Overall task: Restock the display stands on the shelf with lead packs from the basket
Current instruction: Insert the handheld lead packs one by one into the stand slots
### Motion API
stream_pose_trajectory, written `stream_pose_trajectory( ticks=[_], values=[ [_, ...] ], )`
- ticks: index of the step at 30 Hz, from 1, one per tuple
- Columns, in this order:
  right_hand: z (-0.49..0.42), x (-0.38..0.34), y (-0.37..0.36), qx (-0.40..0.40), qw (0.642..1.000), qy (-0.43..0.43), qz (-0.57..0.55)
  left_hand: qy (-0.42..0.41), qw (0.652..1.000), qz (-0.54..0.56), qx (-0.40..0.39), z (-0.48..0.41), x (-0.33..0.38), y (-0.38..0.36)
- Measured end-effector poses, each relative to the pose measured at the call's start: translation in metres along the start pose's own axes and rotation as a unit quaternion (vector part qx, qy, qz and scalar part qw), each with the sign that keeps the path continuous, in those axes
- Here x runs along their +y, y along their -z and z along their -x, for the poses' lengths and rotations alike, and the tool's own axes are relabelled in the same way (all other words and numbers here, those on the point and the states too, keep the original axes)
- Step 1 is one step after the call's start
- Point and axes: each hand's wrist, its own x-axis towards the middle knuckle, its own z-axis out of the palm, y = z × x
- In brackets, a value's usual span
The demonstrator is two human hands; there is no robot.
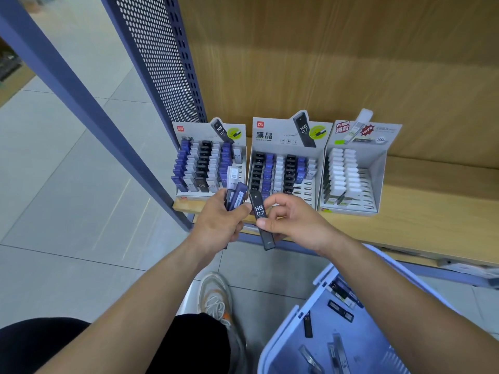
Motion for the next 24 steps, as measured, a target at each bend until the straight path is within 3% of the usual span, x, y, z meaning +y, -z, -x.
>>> stream_pose_trajectory(
  ticks=[10,18,24],
  values=[
    [0.018,0.017,0.017,0.023,0.999,-0.019,-0.018,0.034,0.999,-0.032,0.022,-0.001,-0.011,0.01],
    [-0.013,0.015,0.018,0.15,0.988,0.008,0.036,0.085,0.994,-0.032,0.059,0.002,-0.021,0.036],
    [-0.079,-0.008,0.009,0.219,0.969,0.067,0.094,0.123,0.986,0.049,0.098,0.0,-0.014,0.049]
  ],
)
